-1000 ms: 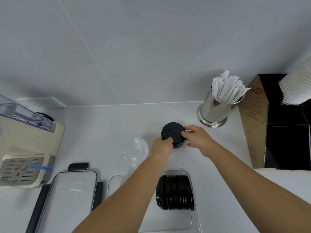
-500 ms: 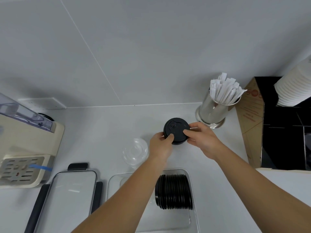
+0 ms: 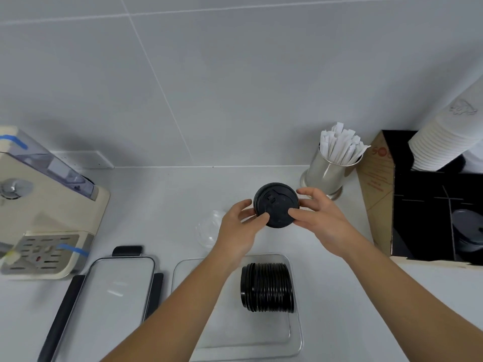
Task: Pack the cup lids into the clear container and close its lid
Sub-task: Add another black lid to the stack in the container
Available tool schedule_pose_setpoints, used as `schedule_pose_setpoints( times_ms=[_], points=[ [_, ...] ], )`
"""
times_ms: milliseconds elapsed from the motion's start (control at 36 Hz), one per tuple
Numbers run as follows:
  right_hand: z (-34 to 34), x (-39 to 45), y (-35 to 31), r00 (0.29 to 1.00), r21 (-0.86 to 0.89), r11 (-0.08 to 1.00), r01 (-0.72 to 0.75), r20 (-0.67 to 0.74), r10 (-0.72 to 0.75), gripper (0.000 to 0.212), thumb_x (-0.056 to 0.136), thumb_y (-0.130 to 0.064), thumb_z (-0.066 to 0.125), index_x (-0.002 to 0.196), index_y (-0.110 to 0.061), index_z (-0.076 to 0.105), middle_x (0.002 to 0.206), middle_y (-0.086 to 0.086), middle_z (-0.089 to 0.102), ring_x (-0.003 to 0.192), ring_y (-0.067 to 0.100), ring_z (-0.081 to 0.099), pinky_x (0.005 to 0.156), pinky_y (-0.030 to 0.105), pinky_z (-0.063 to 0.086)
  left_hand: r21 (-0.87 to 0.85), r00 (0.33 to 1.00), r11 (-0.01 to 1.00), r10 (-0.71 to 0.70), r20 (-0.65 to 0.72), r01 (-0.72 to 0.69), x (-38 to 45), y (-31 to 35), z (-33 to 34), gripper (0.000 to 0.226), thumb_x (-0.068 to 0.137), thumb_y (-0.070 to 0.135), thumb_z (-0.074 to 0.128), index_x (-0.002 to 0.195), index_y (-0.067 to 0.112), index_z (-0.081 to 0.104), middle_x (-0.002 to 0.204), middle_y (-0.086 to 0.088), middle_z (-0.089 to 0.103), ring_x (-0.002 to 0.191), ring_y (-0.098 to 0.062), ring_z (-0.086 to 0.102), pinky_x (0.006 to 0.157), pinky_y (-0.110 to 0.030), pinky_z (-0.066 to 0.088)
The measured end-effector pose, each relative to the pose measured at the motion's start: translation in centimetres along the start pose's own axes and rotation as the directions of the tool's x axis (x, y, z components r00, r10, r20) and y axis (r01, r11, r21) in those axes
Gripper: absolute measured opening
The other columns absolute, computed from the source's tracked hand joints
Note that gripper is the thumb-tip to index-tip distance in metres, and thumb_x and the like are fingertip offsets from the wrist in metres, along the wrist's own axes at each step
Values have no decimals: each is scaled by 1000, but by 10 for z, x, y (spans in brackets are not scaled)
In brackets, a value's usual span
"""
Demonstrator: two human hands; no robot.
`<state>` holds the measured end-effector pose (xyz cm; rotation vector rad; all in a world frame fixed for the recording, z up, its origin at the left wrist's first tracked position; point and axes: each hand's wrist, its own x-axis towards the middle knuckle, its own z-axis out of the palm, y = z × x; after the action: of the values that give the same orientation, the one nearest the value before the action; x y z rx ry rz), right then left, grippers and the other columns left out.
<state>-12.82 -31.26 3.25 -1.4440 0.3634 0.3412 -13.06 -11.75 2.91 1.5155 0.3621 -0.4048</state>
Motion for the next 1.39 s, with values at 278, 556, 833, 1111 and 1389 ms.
schedule_pose_setpoints(
  times_ms=[278, 556, 833, 1111, 1389],
  points=[
    [10, -45, -12, 989, -211, 972, 99, 128, -73, 59, 71, -6, 80, 112, -45, 63, 112, -5, 69, 96, 13, 70, 90, 44, 50, 47, 985, 996, 65, 162, -74, -41, 3, -32, 56, 82, 14, 77, 131, 29, 54, 120, 18, 65, 111, 3, 63, 82, -18, 49],
    [22, -79, -7, 972, -267, 948, 174, 204, -121, 54, 62, -22, 83, 108, -44, 65, 108, -10, 68, 97, 12, 71, 80, 30, 52, 30, 971, 992, 111, 213, -120, -77, -9, -55, 57, 79, 1, 76, 128, 23, 61, 129, 6, 65, 118, -8, 62, 86, -22, 52],
    [28, -108, 11, 946, -459, 841, 287, 276, -172, 72, 58, -38, 82, 120, -56, 49, 119, -12, 61, 107, 10, 64, 95, 35, 53, 50, 965, 993, 88, 247, -104, -98, -29, -69, 62, 71, -7, 78, 121, 25, 63, 127, 4, 62, 108, -8, 67, 78, -16, 53],
    [29, -134, 28, 931, -543, 765, 345, 300, -207, 63, 63, -38, 78, 119, -52, 51, 111, -21, 63, 103, 8, 66, 91, 27, 52, 108, 957, 990, 60, 284, -94, -117, -47, -72, 64, 70, -3, 78, 122, 29, 61, 125, 3, 63, 107, -19, 69, 85, -31, 57],
    [28, -154, 53, 940, -560, 759, 332, 264, -217, 58, 69, -34, 77, 117, -55, 52, 115, -26, 63, 105, 3, 64, 85, 9, 48, 119, 960, 993, -26, 278, -7, -128, -71, -86, 67, 79, -5, 74, 130, 34, 56, 119, 3, 69, 106, -13, 69, 84, -27, 53]
  ],
)
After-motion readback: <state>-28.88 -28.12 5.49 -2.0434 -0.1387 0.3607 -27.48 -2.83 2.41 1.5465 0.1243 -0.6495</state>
